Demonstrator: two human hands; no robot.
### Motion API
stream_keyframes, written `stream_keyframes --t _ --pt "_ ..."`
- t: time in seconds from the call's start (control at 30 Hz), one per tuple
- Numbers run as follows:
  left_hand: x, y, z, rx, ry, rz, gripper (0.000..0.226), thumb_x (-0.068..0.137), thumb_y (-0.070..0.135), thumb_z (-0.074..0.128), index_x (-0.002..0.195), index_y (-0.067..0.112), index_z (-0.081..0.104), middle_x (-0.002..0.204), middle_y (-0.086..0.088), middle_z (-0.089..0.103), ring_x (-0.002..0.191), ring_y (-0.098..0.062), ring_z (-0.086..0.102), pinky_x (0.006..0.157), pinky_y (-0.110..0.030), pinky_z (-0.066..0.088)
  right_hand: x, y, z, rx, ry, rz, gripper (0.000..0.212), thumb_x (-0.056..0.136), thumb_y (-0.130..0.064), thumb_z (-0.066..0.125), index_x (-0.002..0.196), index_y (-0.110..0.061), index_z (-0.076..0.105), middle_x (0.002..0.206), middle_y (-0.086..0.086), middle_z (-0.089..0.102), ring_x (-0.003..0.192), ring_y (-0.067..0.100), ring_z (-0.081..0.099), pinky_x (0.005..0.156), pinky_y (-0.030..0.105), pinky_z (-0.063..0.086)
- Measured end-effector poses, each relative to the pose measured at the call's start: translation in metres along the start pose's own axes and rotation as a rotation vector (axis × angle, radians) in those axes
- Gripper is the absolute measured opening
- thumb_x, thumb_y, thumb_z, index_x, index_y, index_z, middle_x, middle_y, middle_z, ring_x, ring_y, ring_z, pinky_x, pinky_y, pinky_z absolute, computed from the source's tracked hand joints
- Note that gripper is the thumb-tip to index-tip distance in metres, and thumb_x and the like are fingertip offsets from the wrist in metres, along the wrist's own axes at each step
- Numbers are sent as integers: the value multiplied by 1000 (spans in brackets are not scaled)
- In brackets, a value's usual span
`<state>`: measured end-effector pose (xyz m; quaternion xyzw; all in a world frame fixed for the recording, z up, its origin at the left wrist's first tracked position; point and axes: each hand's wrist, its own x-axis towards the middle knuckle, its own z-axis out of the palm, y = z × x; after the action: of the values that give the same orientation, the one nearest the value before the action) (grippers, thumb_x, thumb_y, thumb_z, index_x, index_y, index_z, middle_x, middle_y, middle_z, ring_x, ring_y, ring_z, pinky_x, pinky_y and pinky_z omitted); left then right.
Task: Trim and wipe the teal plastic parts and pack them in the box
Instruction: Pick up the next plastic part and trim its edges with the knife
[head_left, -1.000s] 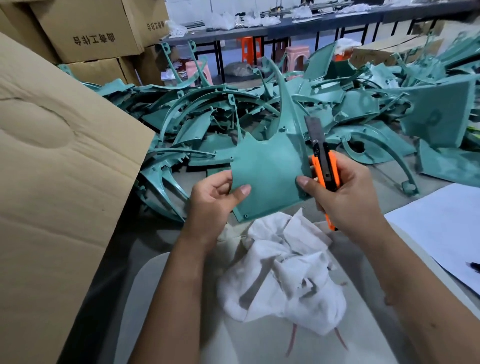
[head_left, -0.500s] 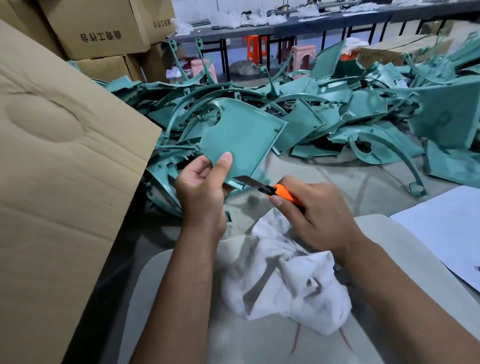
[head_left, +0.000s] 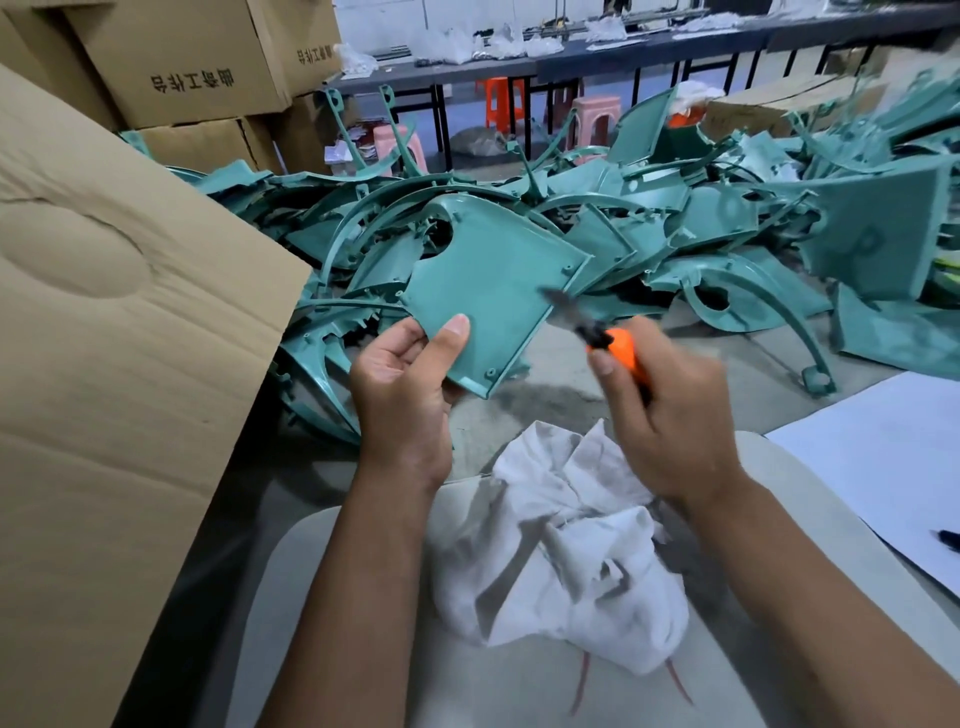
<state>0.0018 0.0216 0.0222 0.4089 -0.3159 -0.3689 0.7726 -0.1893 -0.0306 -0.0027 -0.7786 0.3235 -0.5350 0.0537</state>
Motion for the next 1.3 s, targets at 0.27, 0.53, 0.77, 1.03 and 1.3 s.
stream_keyframes --t 0.27,0.53,0.77,1.03,1.3 --pt "-3 4 8 -80 6 -54 15 92 -2 66 81 5 73 82 -15 72 76 -25 71 74 -40 62 -1 -13 8 0 -47 -89 36 108 -40 44 86 -13 53 61 -11 36 50 17 38 47 37 34" --pt "-4 11 5 -182 5 -71 18 94 -2 60 109 -9 69 101 -22 73 87 -27 73 67 -28 60 5 14 -5 -109 203 197 32 110 -34 45 82 -22 36 56 -15 31 45 6 34 48 20 18" --pt "-4 4 5 -182 51 -105 8 92 0 65 96 -2 72 96 -18 71 87 -25 69 81 -32 60 -5 -17 12 121 -95 -112 45 107 -43 44 84 -7 58 61 -13 37 52 14 39 49 30 35" --pt "-3 -1 3 -209 -16 -181 10 86 3 68 90 -1 76 87 -15 74 77 -21 72 68 -30 62 -1 -9 5 5 -40 -84 31 108 -38 46 82 -21 44 58 -14 33 46 11 34 46 26 27" --pt "-8 2 -3 -130 -195 -215 24 84 9 66 105 2 75 99 -15 75 87 -22 73 71 -31 63 5 35 -16 -255 160 413 40 109 -39 47 76 -19 38 55 -7 40 48 8 40 46 25 23"
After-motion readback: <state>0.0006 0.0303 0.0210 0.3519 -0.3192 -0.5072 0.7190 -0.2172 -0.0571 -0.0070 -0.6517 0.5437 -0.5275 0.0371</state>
